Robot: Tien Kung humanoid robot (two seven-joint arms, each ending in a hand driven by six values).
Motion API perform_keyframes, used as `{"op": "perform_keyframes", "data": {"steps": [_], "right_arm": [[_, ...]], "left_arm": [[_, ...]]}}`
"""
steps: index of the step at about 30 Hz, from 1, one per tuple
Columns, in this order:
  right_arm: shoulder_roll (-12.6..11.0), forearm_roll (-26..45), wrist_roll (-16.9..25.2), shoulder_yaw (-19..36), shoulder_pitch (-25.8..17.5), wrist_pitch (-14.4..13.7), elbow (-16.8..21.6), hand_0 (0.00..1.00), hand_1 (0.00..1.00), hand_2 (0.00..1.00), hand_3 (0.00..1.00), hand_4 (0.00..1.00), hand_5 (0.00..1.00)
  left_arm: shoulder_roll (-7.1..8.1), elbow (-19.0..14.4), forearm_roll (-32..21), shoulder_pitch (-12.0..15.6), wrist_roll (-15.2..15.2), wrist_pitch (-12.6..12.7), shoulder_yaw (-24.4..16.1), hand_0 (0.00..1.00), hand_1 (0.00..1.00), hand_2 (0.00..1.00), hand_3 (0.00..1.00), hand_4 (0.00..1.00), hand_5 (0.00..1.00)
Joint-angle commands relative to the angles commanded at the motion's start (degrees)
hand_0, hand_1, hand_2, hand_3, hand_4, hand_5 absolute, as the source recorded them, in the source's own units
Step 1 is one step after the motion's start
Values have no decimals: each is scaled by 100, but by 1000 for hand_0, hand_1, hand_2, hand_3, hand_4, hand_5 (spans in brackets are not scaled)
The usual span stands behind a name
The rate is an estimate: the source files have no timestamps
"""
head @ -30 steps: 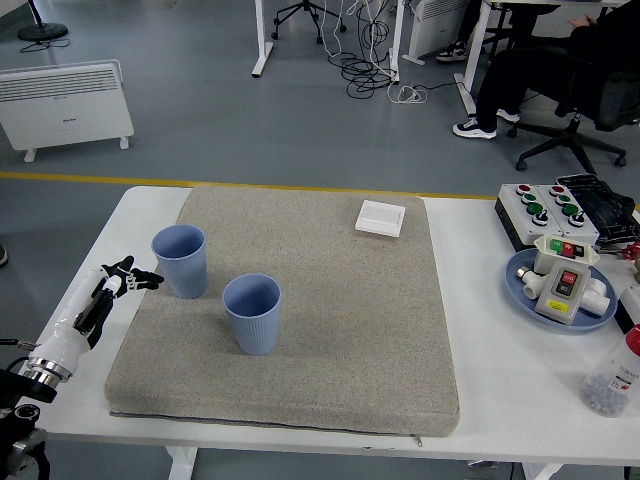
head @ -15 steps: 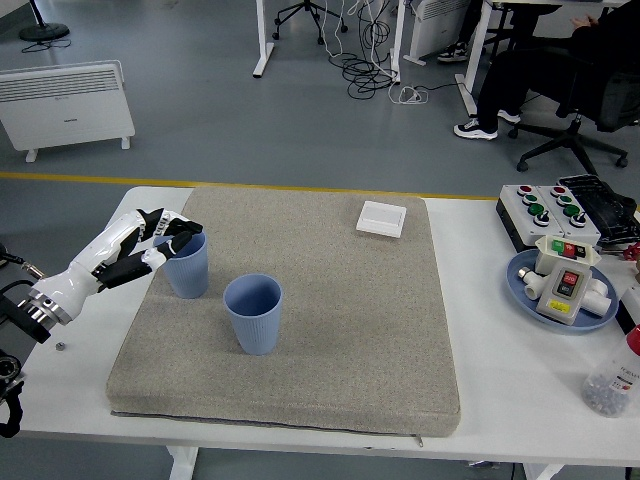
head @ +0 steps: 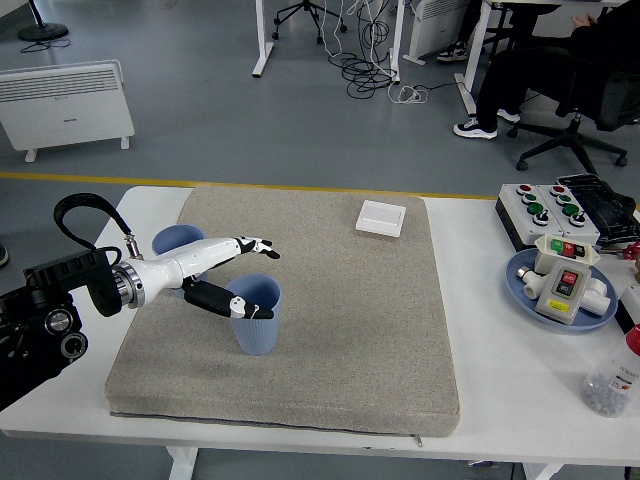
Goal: Push cup pick cup insert cup
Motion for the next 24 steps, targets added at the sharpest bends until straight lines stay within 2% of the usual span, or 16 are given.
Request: {"op": "perform_keyframes", "data": {"steps": [7, 11, 12, 17, 18, 23, 24], "right_arm": [[5, 13, 1, -17, 15, -1, 0, 750, 610, 591, 581, 105, 568], [6, 9, -3, -23, 22, 0, 0, 750, 610, 591, 581, 105, 568], [6, 9, -4, -24, 22, 0, 0, 750, 611, 591, 582, 105, 568], [6, 11, -10, -35, 21, 2, 0, 750, 611, 591, 582, 105, 568], [6, 11, -11, -36, 21, 2, 0, 750, 611, 589, 581, 105, 566], [7, 12, -12, -46, 20, 4, 0, 750, 611, 589, 581, 105, 566], [6, 15, -11, -47, 19, 4, 0, 750, 610, 590, 583, 106, 568]], "left_arm": [[-119, 196, 93, -406, -7, -40, 560, 964, 962, 998, 958, 998, 505], [-177, 315, 120, -523, -5, -66, 706, 964, 962, 998, 958, 998, 505], [-190, 346, 122, -540, 1, -73, 724, 951, 956, 998, 955, 993, 441], [-260, 543, 172, -641, 53, -111, 894, 951, 956, 998, 955, 993, 441], [-267, 559, 179, -649, 55, -113, 910, 918, 904, 998, 941, 900, 266], [-315, 696, 240, -713, 106, -156, 1005, 918, 904, 998, 941, 900, 266], [-314, 712, 258, -724, 116, -160, 1026, 859, 861, 968, 921, 885, 232]]}}
